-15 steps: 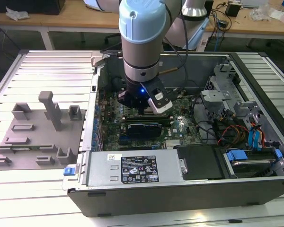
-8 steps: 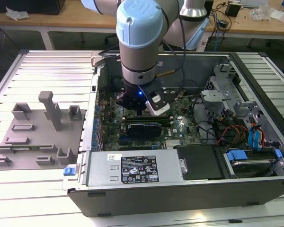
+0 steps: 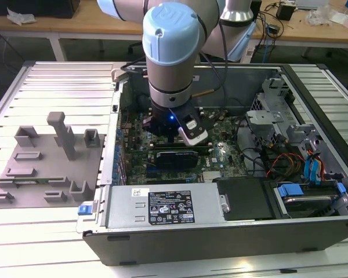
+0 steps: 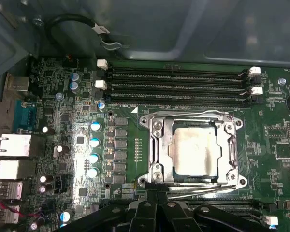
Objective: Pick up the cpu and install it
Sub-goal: 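Install the second cpu locking lever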
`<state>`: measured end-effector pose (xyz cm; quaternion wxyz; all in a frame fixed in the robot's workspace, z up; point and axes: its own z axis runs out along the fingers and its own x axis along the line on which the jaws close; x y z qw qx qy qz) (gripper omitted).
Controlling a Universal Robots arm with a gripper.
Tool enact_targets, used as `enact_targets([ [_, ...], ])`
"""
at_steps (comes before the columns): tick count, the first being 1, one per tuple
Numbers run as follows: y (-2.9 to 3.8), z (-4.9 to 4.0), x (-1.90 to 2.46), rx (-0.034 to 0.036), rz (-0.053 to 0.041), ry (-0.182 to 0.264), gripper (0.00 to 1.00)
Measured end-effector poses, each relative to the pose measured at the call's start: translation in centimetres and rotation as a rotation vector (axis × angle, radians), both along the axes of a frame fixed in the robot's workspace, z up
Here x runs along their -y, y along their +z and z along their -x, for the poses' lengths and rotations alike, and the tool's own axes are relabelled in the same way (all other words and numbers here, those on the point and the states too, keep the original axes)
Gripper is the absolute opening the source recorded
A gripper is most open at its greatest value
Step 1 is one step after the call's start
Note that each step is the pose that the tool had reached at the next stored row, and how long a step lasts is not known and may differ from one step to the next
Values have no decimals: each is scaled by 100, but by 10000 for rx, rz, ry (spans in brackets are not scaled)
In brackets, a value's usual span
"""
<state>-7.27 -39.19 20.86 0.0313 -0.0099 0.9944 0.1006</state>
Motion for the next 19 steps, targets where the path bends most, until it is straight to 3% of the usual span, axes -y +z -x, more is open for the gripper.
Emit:
enact_targets([
  [2, 1, 1, 51, -2, -184, -1, 11],
  [3, 1, 0, 69, -2, -321, -1, 11],
  [5, 0, 0, 85, 0, -490, -1, 11],
  [6, 0, 0, 94, 2, -621, 0, 11],
  [8, -6, 0, 102, 3, -751, 0, 11],
  [12, -37, 1, 105, 4, -890, -1, 11],
  [16, -51, 0, 106, 3, -895, -70, 11],
  [19, -56, -1, 106, 15, -897, -426, 11],
])
